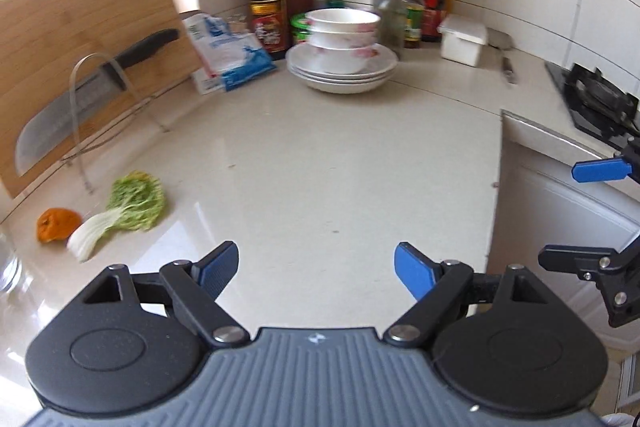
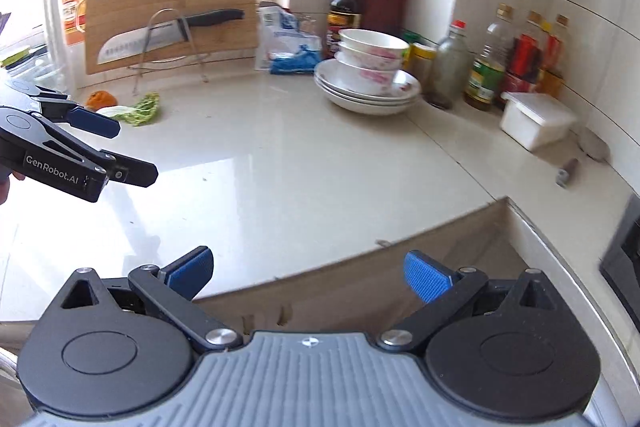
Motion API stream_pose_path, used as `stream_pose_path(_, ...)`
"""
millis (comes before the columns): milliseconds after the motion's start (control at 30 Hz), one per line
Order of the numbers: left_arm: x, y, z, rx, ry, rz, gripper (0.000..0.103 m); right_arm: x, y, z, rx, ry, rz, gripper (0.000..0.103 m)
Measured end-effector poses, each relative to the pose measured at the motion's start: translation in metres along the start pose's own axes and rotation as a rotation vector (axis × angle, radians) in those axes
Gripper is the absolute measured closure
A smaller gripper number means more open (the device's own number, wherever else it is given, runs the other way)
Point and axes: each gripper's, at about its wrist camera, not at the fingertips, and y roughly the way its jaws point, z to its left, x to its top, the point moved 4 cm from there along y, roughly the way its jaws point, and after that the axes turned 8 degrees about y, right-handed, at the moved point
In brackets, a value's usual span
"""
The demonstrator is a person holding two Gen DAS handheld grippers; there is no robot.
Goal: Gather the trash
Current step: 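Move both open tools from the bucket back to the counter, then grasp the white-stemmed cabbage leaf by its green edge with the right tool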
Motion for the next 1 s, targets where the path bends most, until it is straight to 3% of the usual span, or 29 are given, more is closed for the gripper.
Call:
stream_pose_path(200,-0.026,-0.019,0.067,0.153,-0.124,0.002,0.018,0.041,0.048,0.054,0.164,-0.126,0.012,0.000)
stream_pose_path(400,-0.046,-0.029,0.106,0.246,-0.180,0.017,0.018,0.076,0.095,0.110,0.271,-0.248,0.022,0.000)
stream_pose_path(667,-0.057,-0.025,0.138,0.287,-0.251,0.031,0.018,0.107,0.147,0.167,0.384,-0.387,0.038,0.000)
stream_pose_path(1000,-0.056,-0.008,0.161,0.292,-0.304,0.048,0.018,0.127,0.236,0.200,0.425,-0.497,0.100,0.002)
